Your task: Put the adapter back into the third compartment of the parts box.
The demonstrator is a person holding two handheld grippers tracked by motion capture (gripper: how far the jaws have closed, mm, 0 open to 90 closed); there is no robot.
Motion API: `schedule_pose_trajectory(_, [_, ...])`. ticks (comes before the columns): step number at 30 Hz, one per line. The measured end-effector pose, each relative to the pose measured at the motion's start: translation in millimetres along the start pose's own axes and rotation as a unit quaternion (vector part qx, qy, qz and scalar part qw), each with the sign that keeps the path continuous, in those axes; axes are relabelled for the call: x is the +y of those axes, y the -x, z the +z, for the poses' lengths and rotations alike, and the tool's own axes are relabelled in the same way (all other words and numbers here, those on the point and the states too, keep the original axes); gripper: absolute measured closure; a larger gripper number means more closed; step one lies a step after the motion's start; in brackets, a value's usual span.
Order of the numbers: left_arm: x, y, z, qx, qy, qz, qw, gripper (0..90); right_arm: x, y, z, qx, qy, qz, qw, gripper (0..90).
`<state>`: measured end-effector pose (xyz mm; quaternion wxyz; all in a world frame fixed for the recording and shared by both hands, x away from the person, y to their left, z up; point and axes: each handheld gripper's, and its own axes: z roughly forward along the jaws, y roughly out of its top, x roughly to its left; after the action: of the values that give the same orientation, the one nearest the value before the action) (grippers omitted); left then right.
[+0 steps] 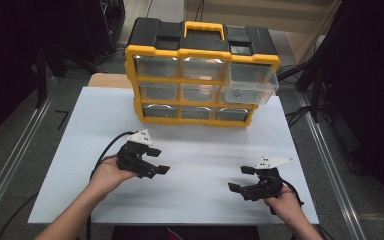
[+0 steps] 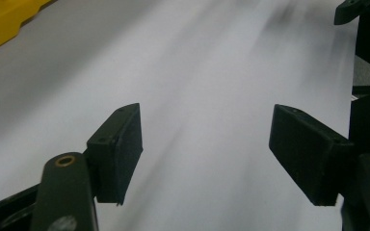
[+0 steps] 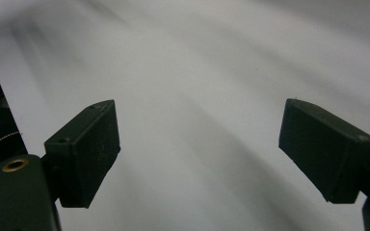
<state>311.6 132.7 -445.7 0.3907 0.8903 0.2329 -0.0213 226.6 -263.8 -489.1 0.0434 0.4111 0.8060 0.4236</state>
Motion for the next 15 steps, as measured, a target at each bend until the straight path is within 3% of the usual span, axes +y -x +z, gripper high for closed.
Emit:
schedule_pose_trajectory(8, [-27.8, -4.2, -13.7, 0.011, 0.005, -0.032, 0.9994, 27.2, -0.2, 0.2, 0.0, -0.001, 0.000, 0.000, 1.0000, 12.7])
schedule_pose_trajectory(15, [-47.7, -5.1, -29.9, 0.025, 0.014, -0.048, 0.9984, 27.2, -0.4, 0.7, -0.2, -0.003, 0.000, 0.002, 1.0000, 12.7])
